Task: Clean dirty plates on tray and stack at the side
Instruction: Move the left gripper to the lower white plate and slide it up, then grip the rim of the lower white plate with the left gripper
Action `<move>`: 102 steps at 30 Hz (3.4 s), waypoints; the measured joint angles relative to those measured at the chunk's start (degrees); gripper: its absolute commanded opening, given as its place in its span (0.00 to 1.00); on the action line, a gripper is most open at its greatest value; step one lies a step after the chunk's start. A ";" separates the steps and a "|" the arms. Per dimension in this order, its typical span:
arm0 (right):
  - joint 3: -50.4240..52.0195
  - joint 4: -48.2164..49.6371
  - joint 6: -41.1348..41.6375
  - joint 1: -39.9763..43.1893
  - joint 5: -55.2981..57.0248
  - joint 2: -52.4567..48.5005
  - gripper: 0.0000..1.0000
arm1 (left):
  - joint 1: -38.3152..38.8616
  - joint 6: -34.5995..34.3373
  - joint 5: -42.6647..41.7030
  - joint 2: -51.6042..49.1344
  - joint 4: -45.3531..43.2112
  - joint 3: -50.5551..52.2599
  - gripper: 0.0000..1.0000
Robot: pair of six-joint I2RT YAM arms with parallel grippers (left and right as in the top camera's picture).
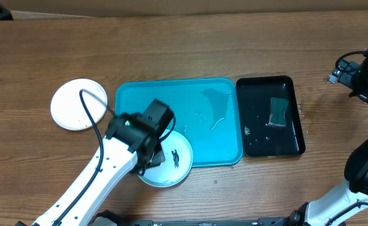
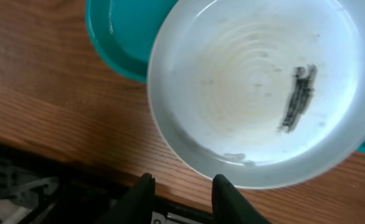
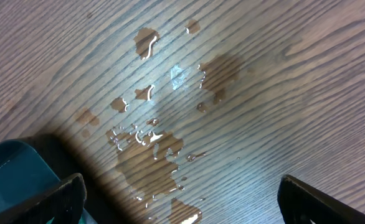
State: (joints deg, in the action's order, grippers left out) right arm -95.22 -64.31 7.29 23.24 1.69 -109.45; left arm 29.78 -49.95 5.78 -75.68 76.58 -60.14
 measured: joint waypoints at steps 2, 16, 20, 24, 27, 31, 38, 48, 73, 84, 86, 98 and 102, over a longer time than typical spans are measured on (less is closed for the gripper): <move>0.00 0.04 0.00 0.00 0.02 0.00 1.00 | -1.31 -1.18 -0.35 0.87 -2.45 3.74 0.31; 0.00 0.02 0.00 0.00 0.00 0.00 1.00 | -15.10 -2.84 -2.99 1.27 -12.15 13.64 0.21; 0.00 0.04 0.00 0.00 0.00 0.00 1.00 | -15.10 -2.60 -5.84 1.33 -17.11 16.35 0.22; 0.00 0.00 0.00 0.00 0.00 0.00 1.00 | -15.10 -2.54 -7.74 1.33 -19.37 19.12 0.21; 0.00 0.04 -0.02 0.02 0.00 0.00 1.00 | -15.10 -2.43 -8.61 1.33 -20.15 20.61 0.16; 0.00 0.07 -0.02 0.02 0.00 0.00 1.00 | -15.10 -2.27 -9.16 1.33 -20.24 21.70 0.05; 0.00 0.02 -0.02 0.00 0.02 0.00 1.00 | -15.10 -1.99 -11.28 1.38 -28.94 21.97 0.04; 0.00 0.02 -0.02 0.00 0.02 0.00 1.00 | -15.15 -7.15 -14.97 1.36 -47.32 21.99 0.04; 0.00 0.04 -0.02 0.00 0.00 0.00 1.00 | -14.05 -7.37 -15.15 -10.38 -63.67 21.92 0.40; 0.00 0.00 -0.02 0.00 0.02 0.00 1.00 | -15.65 16.41 -13.77 -10.78 -26.91 -5.57 0.66; 0.00 0.02 -0.02 0.00 -0.02 0.00 1.00 | -15.65 20.74 -12.52 -10.75 -24.48 -10.56 0.61; 0.00 0.02 -0.02 0.00 0.02 0.00 1.00 | -15.65 30.67 -10.43 -17.68 -28.11 -13.42 0.54; 0.00 0.02 -0.04 0.00 0.00 0.00 1.00 | -15.65 31.74 -10.40 -23.12 -28.70 -13.40 0.46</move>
State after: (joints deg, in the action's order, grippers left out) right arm -95.22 -64.29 7.25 23.24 1.69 -109.45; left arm 14.13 -18.22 -4.62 -98.80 47.88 -73.54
